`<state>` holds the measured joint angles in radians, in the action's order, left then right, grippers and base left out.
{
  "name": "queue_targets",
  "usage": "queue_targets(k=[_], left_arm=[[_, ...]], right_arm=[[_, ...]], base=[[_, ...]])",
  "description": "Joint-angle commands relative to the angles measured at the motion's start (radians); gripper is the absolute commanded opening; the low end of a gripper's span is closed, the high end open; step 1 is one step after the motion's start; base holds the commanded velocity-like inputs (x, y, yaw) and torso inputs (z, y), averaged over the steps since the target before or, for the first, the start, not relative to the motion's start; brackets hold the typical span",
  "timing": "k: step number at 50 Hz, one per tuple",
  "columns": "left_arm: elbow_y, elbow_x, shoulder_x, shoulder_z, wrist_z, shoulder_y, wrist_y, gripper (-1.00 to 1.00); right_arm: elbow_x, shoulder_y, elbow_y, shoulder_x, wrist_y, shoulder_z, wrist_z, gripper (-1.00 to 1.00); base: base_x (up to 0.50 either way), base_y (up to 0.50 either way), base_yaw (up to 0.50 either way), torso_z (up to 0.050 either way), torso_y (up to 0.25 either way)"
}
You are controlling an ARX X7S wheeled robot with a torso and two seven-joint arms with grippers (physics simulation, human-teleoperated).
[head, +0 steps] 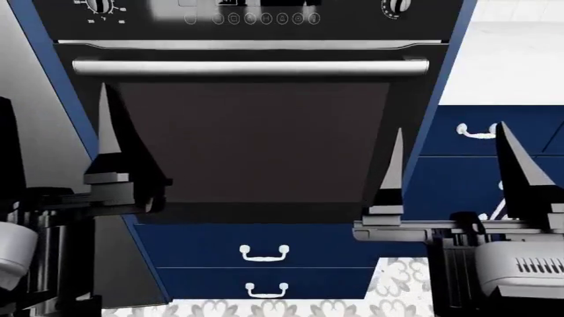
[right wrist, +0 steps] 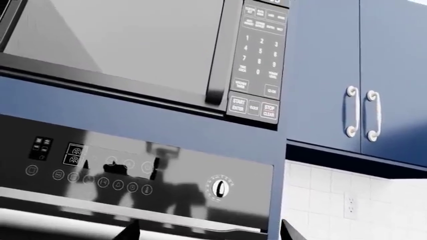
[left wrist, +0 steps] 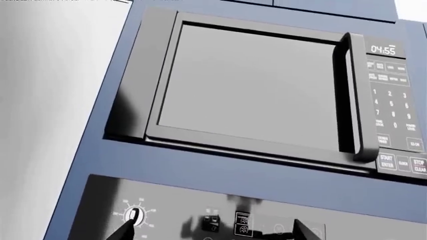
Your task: Preheat the oven by turning the temperature knob.
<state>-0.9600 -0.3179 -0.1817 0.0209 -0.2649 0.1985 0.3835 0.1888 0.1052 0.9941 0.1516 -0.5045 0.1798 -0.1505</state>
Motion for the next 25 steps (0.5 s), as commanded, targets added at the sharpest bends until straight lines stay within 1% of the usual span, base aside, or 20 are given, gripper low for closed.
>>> queue_targets(k=[1,6,18,25], left_arm=[[-0.005,-0.012,-0.013,-0.001,-0.013,0.001,-0.004,1.00],[-0.006,-0.017,-0.021,0.003,-0.016,-0.004,-0.010,1.00],[-0.008,-0.025,-0.034,0.002,-0.027,-0.005,-0.017,1.00],[-0.008,-0.022,-0.038,-0.009,-0.037,-0.002,-0.017,1.00]], right_arm=[[-0.001,-0.003,0.004,0.007,0.000,0.011,-0.006,1.00],[0.007,-0.006,0.009,0.012,0.005,0.021,-0.010,1.00],[0.003,-0.001,0.007,0.014,0.004,0.026,-0.016,1.00],[-0.010,-0.002,0.010,0.022,0.005,0.020,-0.013,1.00]], base=[[0.00,0.00,0.00,0.000,0.000],[0.00,0.03,0.00,0.000,0.000],[0.00,0.40,0.00,0.000,0.000],[0.00,0.12,0.00,0.000,0.000]])
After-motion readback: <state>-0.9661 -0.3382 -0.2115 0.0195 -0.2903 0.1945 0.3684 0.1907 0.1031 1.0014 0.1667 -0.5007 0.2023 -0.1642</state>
